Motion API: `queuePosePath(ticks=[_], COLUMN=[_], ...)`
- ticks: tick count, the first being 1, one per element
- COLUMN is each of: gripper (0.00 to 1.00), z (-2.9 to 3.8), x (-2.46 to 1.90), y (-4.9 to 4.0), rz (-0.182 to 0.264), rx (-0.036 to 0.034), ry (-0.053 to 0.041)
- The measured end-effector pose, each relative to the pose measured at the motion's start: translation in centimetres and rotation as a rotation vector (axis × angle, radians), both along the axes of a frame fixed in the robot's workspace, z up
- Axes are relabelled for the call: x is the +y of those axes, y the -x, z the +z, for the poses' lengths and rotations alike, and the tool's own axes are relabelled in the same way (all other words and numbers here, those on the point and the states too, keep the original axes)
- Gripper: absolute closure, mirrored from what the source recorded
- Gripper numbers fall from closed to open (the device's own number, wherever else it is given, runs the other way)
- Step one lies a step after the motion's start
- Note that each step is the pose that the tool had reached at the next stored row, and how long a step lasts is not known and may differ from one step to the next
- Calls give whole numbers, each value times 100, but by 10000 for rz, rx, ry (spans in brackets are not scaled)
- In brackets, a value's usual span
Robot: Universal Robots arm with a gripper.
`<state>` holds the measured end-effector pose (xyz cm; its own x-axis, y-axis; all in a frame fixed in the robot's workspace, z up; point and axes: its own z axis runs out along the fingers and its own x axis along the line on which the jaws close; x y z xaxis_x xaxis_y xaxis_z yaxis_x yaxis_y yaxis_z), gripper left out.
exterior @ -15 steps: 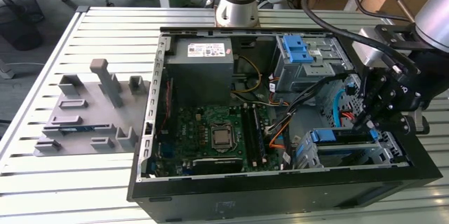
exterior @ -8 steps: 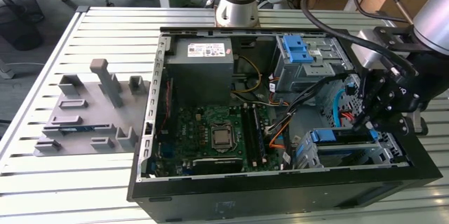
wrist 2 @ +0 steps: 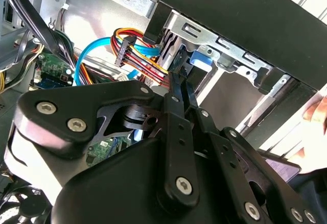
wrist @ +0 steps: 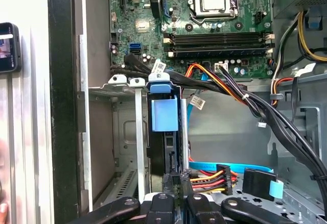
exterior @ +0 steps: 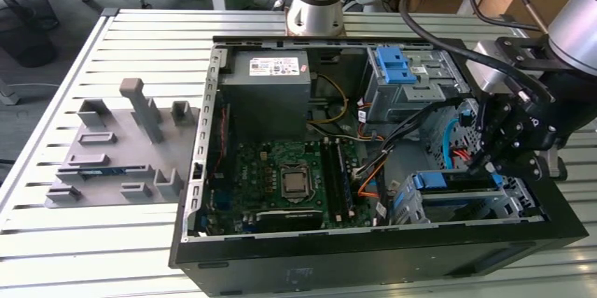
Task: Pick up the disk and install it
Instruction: 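Insert the first disk wire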
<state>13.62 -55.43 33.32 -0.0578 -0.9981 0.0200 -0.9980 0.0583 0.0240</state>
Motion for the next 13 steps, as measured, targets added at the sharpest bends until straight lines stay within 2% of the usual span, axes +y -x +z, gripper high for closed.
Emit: queuePosePath(ticks=[13], gripper=[84], z=[-42], x=[0], y=[-1], rz=[1], rx=[29], ry=[3])
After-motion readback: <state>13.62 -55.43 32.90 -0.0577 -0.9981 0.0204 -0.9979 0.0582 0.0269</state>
